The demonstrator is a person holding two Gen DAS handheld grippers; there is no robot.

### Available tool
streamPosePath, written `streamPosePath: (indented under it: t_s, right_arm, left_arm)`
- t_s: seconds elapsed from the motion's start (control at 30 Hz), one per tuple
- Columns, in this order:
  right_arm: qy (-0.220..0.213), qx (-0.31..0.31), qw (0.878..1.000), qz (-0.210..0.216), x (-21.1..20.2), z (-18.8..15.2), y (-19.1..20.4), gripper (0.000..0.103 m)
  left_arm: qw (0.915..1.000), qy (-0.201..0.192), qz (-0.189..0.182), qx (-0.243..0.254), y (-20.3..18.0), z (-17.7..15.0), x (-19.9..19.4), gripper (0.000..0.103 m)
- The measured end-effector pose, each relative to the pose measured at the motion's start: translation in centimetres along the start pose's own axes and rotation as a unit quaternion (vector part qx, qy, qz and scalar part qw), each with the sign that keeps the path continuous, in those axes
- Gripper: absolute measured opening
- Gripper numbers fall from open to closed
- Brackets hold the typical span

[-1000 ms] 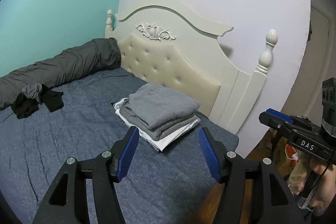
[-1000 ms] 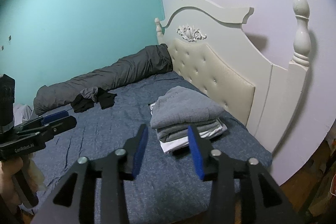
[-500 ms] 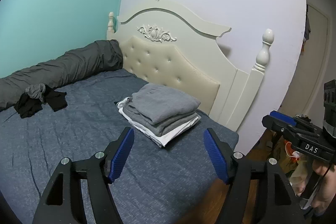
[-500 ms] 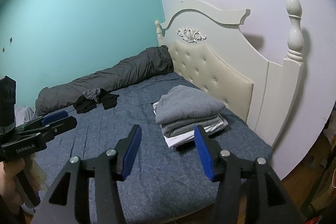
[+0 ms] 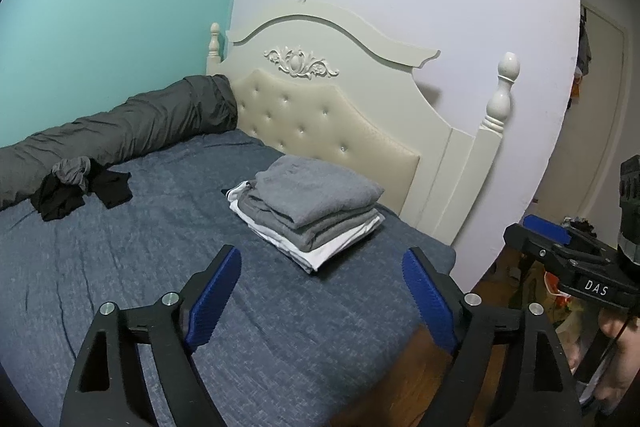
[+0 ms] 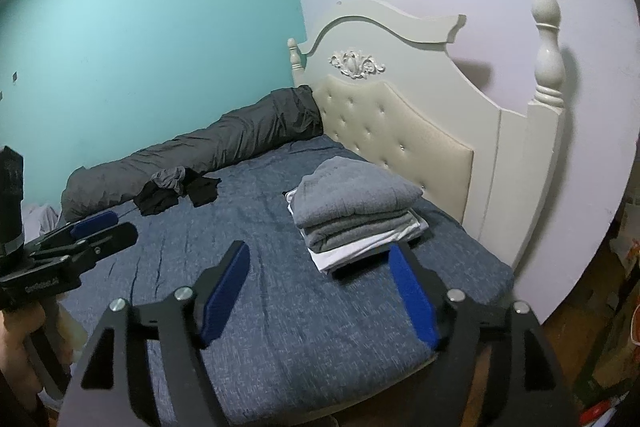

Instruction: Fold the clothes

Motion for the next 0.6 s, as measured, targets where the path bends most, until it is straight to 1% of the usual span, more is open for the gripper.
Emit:
streamPosePath:
  t_s: [0.13, 0.2, 0.3, 0.33, 0.4, 0.43, 0.6]
  right_arm:
    - [0.001, 0.000, 1.000, -0.005, -0.3, -0.4, 0.2, 0.081]
    - [-0.006, -0.001, 1.000, -0.010, -0.6, -0.6, 0.3, 0.085]
    - [-0.013, -0.002, 1.000, -0.019, -1.0, -0.9, 0.5, 0.088]
    - [-0.014, -0.002, 1.000, -0.021, -1.0, -1.0, 0.5, 0.089]
    - [-0.015, 0.000, 1.000, -0.024, -1.1, -1.2, 0.4, 0.096]
    - [-0.015, 0.000, 1.000, -0.026, -1.1, -1.3, 0.4, 0.097]
    - [-0.014, 0.007, 0.999, -0.030, -1.0, -1.9, 0.3, 0.100]
  left_arm:
    - [1.0000, -0.001, 0.007, 0.002, 0.0, -0.4, -0.2, 0.095]
    - [0.9999, 0.000, 0.010, 0.001, 0.1, -0.6, -0.3, 0.097]
    - [0.9999, 0.000, 0.014, 0.000, 0.2, -0.9, -0.4, 0.102]
    - [0.9999, 0.000, 0.014, -0.001, 0.2, -1.0, -0.4, 0.102]
    - [0.9998, -0.001, 0.018, 0.000, 0.3, -1.1, -0.6, 0.103]
    - [0.9998, -0.001, 0.019, 0.000, 0.3, -1.2, -0.7, 0.103]
    - [0.9998, 0.001, 0.020, -0.005, 0.5, -1.6, -1.0, 0.103]
Point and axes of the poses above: each gripper's, at about its wrist camera, not at the fingertips, and x roughly the way its jaws point, y to its left, z to its top, the point moved 4 cm from there along x, roughly the way its jaws point, and after that the axes turned 12 degrees about -z, right-handed, at the moved point
